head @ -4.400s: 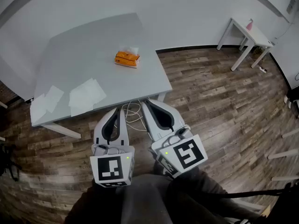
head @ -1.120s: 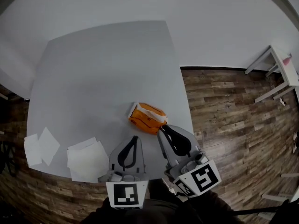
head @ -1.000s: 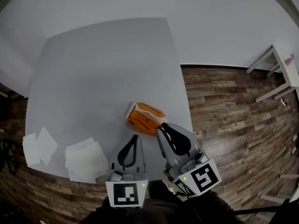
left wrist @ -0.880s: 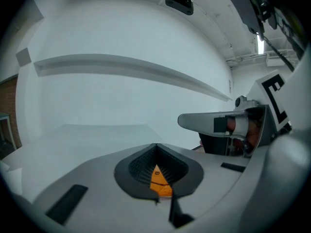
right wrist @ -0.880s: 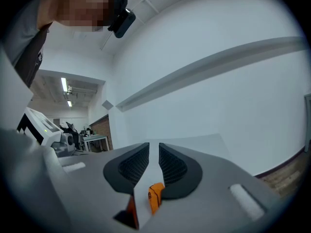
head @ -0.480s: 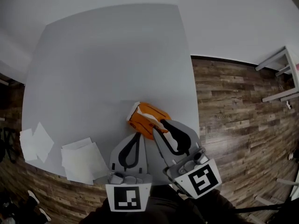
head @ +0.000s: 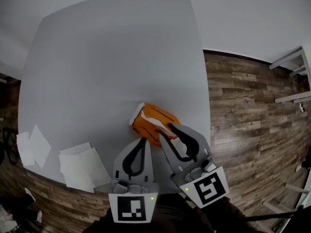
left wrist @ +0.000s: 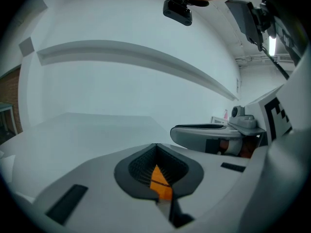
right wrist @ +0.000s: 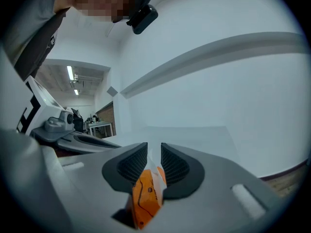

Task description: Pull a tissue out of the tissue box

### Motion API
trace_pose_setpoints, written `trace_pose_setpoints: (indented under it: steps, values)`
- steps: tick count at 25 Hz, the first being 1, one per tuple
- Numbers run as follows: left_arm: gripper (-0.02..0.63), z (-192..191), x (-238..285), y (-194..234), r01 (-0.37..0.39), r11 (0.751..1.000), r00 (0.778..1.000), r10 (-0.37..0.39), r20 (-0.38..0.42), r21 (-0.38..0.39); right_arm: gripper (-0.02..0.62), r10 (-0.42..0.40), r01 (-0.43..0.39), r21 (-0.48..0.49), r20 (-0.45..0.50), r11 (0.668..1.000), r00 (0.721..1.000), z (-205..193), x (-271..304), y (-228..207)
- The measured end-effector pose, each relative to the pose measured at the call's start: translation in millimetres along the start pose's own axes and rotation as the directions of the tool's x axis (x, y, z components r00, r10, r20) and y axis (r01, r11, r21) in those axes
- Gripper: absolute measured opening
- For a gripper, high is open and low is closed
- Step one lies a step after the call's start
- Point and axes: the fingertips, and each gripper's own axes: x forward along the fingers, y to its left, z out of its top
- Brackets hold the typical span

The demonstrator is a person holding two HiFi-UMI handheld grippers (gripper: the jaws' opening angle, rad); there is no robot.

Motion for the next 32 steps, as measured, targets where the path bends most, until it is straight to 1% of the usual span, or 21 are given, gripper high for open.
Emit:
trace_pose_setpoints:
  steps: [7,12,15,17,18,19,20,32]
  values:
    - [0.0,-13.0,7.1,0.0,-0.003,1.0,1.0,0.003,-0.026,-0.006,0.058,0.014,-0.013,0.023,-0.034,1.0,0.999,-22.7,5.9,-4.9]
    - [0.0,-17.0,13.4,0.3,-0.011,1.0,0.999,0.01,-0.04,-0.019,0.058,-0.007,0.009,0.031,-0.054,0.999,0.999,-33.0,8.9,-13.8]
    - [0.0,-19.7,15.3,1.3,-0.011,1.0,0.999,0.01,-0.046,-0.021,0.058,-0.007,0.009,0.032,-0.062,0.999,0.998,-37.3,10.6,-14.9]
    - [0.0,-22.5,15.3,2.2,-0.01,1.0,0.999,0.008,-0.048,-0.025,0.055,-0.011,0.013,0.027,-0.065,1.0,0.998,-39.8,11.5,-14.3]
    - [0.0,-23.5,15.2,2.9,-0.009,1.0,0.999,0.008,-0.048,-0.026,0.039,-0.015,0.017,0.022,-0.065,1.0,0.998,-40.8,11.9,-14.0]
    - [0.0,-24.3,15.0,3.9,-0.008,1.0,0.999,0.007,-0.048,-0.023,0.012,-0.019,0.02,0.017,-0.066,1.0,0.998,-41.4,12.4,-13.5]
    - [0.0,-24.7,14.7,4.9,-0.007,1.0,0.999,0.006,-0.047,-0.019,0.005,-0.022,0.023,0.014,-0.066,1.0,0.998,-41.7,12.8,-12.8]
    - [0.0,-18.7,16.4,1.7,0.003,1.0,0.999,-0.003,-0.037,-0.022,0.003,-0.025,0.025,0.008,-0.04,1.0,0.999,-26.4,10.3,-14.0]
